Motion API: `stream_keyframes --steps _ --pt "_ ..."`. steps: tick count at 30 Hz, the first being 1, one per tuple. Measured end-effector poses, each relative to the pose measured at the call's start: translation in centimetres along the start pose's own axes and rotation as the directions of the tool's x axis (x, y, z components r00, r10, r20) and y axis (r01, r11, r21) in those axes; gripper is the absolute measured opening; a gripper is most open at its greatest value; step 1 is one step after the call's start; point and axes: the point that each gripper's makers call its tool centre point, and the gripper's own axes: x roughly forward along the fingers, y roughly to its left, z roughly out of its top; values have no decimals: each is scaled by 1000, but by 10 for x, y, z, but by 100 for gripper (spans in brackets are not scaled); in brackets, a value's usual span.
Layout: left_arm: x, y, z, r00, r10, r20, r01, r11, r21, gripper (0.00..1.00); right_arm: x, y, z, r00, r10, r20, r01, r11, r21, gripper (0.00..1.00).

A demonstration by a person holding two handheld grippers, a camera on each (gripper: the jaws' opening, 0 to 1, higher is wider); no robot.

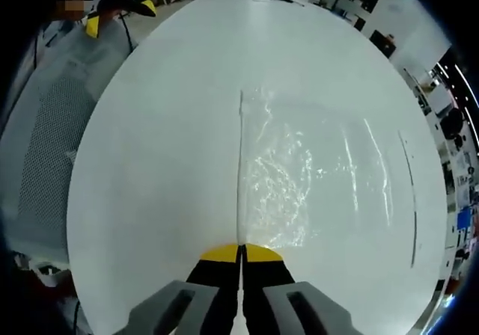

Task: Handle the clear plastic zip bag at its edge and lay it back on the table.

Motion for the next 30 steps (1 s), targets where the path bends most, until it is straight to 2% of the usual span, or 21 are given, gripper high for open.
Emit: stream_keyframes --steps 2,3,4,5,15,20,30 --pt "0 -1 1 1000 0 0 0 1000 0 62 -1 0 1 1000 -6 2 6 1000 1 0" --pt "0 -2 1 1000 0 0 0 1000 0 62 -1 0 3 1000 -10 13 10 1000 8 4" --pt "0 -2 1 1000 0 0 0 1000 0 62 0 -2 4 1000 -21 17 21 1000 11 15" --pt "0 -2 1 1000 0 -1 0 1000 0 62 0 -2 5 999 -21 24 20 1000 18 19" --pt "0 -3 1 1000 1 -3 -1 1000 0 62 5 1 7 1000 -6 20 6 1000 18 19" --pt "0 -2 1 1000 2 -4 -2 1000 -1 62 7 6 8 999 47 25 -48 999 25 11" --pt "0 -2 0 1000 2 -8 -2 1000 -1 62 8 0 9 998 56 17 -57 998 32 2"
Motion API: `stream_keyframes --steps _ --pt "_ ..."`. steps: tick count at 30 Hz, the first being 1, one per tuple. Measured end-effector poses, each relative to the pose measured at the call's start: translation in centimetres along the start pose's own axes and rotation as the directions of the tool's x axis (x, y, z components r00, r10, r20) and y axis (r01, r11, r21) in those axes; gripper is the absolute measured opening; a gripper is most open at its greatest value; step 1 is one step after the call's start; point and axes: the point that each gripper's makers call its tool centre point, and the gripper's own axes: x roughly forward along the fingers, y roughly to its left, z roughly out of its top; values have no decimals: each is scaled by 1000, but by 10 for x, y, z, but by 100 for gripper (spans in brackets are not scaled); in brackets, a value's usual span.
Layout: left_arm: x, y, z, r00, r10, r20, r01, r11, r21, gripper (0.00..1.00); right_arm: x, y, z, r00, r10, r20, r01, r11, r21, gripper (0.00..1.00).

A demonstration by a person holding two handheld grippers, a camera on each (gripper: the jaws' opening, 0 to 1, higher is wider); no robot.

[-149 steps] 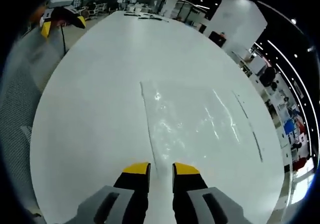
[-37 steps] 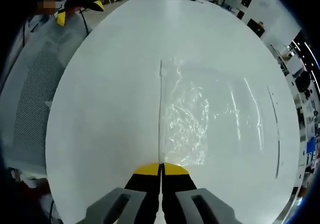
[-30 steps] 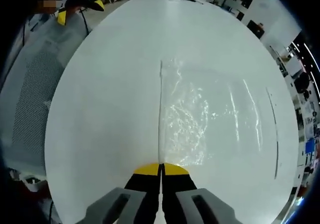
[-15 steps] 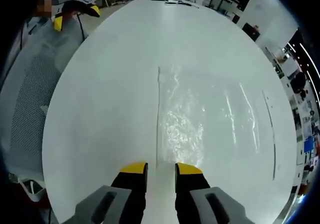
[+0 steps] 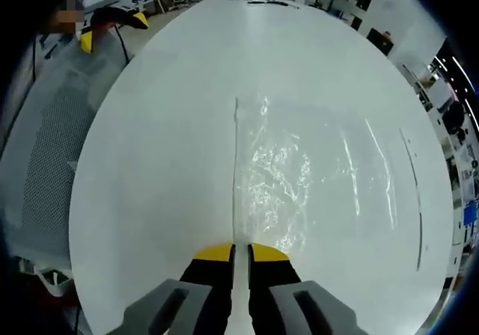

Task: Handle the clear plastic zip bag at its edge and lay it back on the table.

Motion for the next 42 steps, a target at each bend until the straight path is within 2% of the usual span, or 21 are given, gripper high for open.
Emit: stream_keyframes --steps 5,22,31,42 --pt "0 1 0 1000 0 -1 0 1000 -1 62 0 -1 0 1000 -1 -4 1 1000 20 0" --pt "0 0 0 1000 -4 -5 4 1000 1 61 -6 9 2 1000 -12 -12 12 999 -41 0" --pt "0 -2 0 1000 -10 -8 10 1000 6 61 -26 21 18 999 4 46 -2 999 -49 0" --pt "-1 -7 0 999 -23 -24 24 1000 16 61 -63 31 39 993 8 115 1 997 -83 0"
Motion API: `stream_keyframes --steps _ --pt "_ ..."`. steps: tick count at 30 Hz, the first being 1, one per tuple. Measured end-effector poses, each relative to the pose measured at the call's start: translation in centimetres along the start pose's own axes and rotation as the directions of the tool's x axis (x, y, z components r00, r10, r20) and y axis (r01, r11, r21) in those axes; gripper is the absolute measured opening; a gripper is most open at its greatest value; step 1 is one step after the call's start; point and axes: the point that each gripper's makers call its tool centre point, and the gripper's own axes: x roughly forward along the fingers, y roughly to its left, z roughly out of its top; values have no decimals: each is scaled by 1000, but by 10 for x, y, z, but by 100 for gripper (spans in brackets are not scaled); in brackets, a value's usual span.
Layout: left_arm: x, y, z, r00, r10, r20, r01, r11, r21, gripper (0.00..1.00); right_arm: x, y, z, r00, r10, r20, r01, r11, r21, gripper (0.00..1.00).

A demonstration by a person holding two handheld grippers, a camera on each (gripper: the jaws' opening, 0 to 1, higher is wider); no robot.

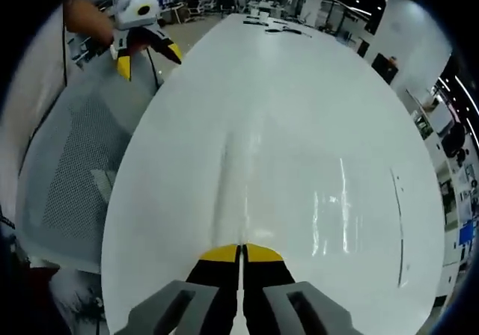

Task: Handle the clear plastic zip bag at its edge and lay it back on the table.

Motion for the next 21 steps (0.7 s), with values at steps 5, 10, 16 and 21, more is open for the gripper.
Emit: stream_keyframes --steps 5,10,16,21 --pt "-2 0 1 1000 -7 2 7 1000 -10 61 -18 3 11 1000 -6 25 6 1000 -9 0" --pt "-4 -2 1 1000 -17 -6 17 1000 7 58 -30 10 19 999 -2 45 3 1000 -22 0" --pt "-9 -5 7 1000 -20 -6 21 999 41 55 -46 16 29 997 -15 71 16 1000 -21 0" --pt "-9 -6 18 999 -37 0 37 995 90 53 -61 20 36 996 -26 87 27 1000 -12 0"
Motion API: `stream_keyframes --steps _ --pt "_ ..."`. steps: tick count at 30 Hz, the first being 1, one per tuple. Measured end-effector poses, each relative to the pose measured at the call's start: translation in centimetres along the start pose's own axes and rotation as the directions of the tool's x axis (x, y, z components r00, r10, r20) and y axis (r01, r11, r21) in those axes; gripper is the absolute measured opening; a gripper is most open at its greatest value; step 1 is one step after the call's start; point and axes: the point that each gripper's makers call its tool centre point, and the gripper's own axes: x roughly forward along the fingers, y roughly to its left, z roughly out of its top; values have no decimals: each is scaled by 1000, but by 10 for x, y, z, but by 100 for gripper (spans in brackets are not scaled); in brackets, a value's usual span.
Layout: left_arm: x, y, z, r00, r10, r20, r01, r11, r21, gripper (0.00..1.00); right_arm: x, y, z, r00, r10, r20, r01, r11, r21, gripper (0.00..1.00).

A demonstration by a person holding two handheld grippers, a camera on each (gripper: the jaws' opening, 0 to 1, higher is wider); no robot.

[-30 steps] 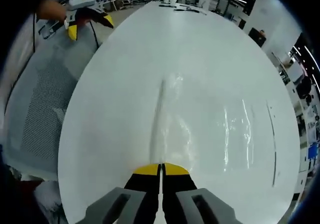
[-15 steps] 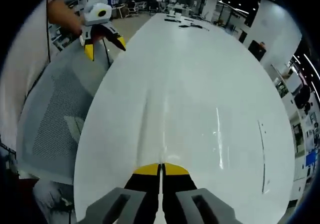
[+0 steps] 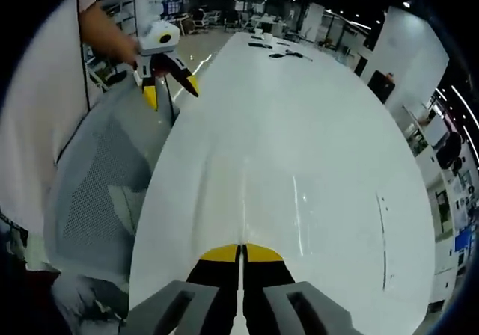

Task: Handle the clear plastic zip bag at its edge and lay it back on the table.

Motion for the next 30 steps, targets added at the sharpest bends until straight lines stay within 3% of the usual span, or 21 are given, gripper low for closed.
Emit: stream_keyframes --steps 14,30 --pt "2 -8 53 998 -43 46 36 990 137 48 -37 5 13 999 -32 37 32 999 8 0" --pt "6 -20 98 992 -92 84 69 966 250 38 -65 12 33 996 -49 80 48 999 20 0"
